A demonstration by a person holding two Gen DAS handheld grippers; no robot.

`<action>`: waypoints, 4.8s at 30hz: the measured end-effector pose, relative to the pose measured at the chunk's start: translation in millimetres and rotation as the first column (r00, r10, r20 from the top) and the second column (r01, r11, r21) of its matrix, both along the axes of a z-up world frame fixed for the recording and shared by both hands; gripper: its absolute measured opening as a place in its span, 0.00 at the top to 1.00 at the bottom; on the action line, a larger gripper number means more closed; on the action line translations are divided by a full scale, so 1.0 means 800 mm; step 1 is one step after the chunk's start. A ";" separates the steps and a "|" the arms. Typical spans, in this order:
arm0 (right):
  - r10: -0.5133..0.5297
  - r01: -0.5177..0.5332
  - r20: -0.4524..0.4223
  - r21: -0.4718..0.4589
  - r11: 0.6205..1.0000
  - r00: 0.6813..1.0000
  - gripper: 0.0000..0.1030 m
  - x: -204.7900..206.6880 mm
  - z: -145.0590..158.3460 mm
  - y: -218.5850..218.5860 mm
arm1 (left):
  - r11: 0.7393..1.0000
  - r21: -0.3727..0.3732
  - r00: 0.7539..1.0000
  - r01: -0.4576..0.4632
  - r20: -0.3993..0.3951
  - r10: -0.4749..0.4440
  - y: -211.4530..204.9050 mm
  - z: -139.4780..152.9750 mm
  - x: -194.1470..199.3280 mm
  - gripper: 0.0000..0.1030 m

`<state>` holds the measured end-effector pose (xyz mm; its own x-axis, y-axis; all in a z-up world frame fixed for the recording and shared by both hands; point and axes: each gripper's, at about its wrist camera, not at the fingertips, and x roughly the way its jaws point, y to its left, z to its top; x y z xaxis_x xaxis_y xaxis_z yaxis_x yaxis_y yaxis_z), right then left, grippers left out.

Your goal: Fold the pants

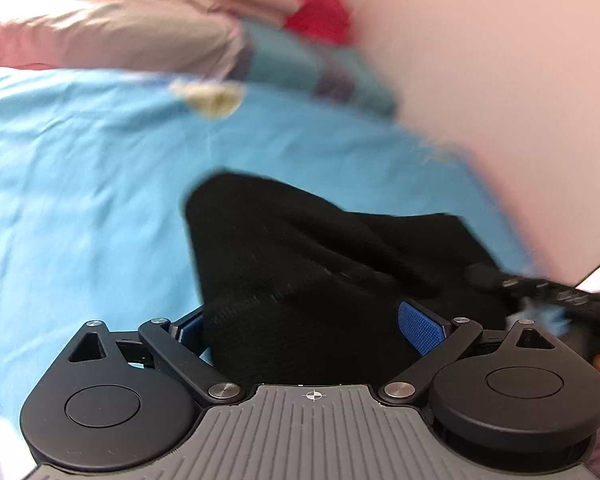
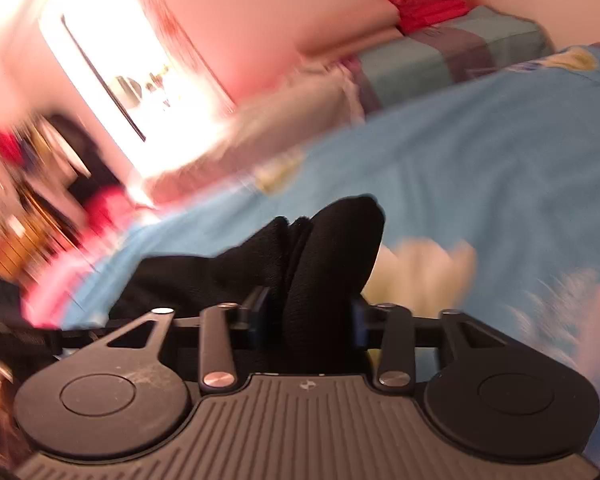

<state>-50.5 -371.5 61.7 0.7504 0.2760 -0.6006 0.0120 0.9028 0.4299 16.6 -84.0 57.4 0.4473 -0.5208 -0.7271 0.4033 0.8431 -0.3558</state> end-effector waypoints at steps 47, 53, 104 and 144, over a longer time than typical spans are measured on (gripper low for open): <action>-0.083 0.052 -0.043 -0.477 0.878 0.996 0.23 -0.112 -0.043 0.119 | 0.905 0.364 0.973 -0.222 0.144 0.181 -0.014 0.002 -0.138 0.00; -0.062 0.034 -0.049 -0.444 0.895 0.997 0.19 -0.133 -0.043 0.129 | 0.893 0.390 0.973 -0.225 0.132 0.187 -0.016 0.000 -0.150 0.00; 0.010 -0.035 -0.068 -0.384 0.923 0.998 0.09 -0.115 -0.041 0.132 | 0.847 0.501 0.984 -0.177 0.066 0.167 -0.039 -0.027 -0.140 0.00; 0.016 -0.031 -0.045 -0.371 0.928 0.999 0.09 -0.132 -0.032 0.131 | 0.843 0.506 0.983 -0.182 0.090 0.158 -0.040 -0.017 -0.157 0.00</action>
<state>-156.5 -267.1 36.0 0.7196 0.0451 -0.6929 -0.0010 0.9980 0.0639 -109.1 -116.2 43.5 0.5314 0.0057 -0.8471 0.2418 0.9574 0.1581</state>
